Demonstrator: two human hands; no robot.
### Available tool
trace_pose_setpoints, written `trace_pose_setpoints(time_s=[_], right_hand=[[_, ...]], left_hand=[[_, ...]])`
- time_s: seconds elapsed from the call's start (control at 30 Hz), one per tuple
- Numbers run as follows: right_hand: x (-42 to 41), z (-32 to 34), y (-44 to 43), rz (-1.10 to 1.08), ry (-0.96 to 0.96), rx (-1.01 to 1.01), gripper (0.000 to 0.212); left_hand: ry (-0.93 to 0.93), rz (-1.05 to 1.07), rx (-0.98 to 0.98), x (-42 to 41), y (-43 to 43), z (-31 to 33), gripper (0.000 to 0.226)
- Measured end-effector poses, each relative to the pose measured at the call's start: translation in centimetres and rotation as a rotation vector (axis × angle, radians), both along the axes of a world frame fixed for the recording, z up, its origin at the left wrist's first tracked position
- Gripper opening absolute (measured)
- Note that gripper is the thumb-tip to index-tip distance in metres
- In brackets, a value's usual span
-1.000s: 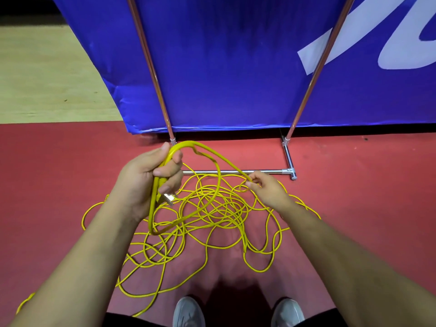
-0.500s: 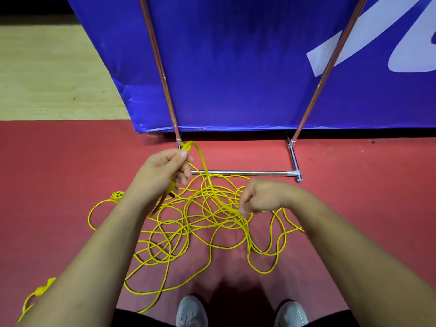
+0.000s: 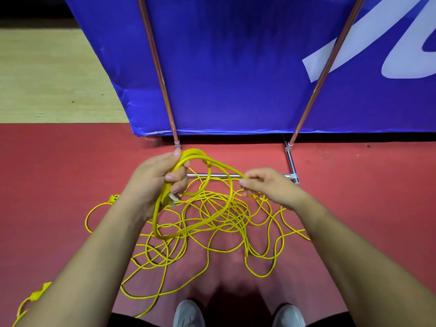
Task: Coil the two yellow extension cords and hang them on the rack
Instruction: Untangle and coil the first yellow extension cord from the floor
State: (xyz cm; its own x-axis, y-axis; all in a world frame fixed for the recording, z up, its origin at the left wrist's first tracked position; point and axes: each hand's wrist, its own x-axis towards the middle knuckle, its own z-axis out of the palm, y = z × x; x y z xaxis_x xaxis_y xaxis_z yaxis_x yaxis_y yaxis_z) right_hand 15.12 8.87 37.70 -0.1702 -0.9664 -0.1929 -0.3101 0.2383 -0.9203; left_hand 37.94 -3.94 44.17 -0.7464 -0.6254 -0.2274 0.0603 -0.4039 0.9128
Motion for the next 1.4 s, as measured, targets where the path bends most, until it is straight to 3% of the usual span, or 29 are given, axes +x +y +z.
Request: trace_pose_setpoints(time_s=[0.1, 0.17, 0.3, 0.47, 0.6, 0.73, 0.8, 0.9, 0.97, 1.2, 1.4], right_hand=[[-1.0, -1.5, 0.5, -0.220, -0.238, -0.048, 0.007], [-1.1, -1.4, 0.0, -0.282, -0.240, -0.068, 0.009], [0.8, 0.8, -0.7, -0.152, -0.019, -0.059, 0.007], [5.3, 3.5, -1.5, 0.106, 0.065, -0.142, 0.004], [5.8, 2.7, -2.1, 0.050, 0.066, -0.165, 0.013], [2.0, -0.5, -1.1, 0.141, 0.245, -0.056, 0.022], [0.2, -2.7, -0.3, 0.106, 0.208, -0.001, 0.022], [-0.9, -4.5, 0.6, -0.078, 0.024, 0.032, 0.004], [-1.1, -4.5, 0.6, -0.173, -0.067, 0.014, 0.008], [1.3, -0.9, -1.3, -0.031, 0.113, -0.051, 0.019], [6.2, 3.3, -2.3, 0.119, 0.233, -0.163, 0.007]], left_hand=[[-0.189, -0.076, -0.122, 0.5, -0.2, -0.4, 0.029], [-0.262, -0.150, -0.148, 0.4, 0.3, -0.4, 0.031], [-0.346, -0.220, -0.053, 0.0, 1.0, 0.1, 0.033], [-0.432, -0.309, -0.093, -0.4, 1.5, -0.9, 0.033], [-0.376, -0.257, -0.134, -0.5, 1.2, -0.9, 0.028], [-0.228, -0.054, -0.060, -0.2, 0.3, -0.8, 0.024], [-0.198, -0.012, -0.024, 0.2, -0.3, -0.7, 0.023], [-0.319, -0.089, -0.098, 0.9, -0.6, -0.7, 0.023], [-0.390, -0.165, -0.092, 1.1, -0.5, -0.9, 0.024], [-0.452, -0.267, -0.039, 0.7, 0.0, -0.7, 0.029], [-0.449, -0.331, -0.084, 0.3, 0.5, -1.1, 0.029]])
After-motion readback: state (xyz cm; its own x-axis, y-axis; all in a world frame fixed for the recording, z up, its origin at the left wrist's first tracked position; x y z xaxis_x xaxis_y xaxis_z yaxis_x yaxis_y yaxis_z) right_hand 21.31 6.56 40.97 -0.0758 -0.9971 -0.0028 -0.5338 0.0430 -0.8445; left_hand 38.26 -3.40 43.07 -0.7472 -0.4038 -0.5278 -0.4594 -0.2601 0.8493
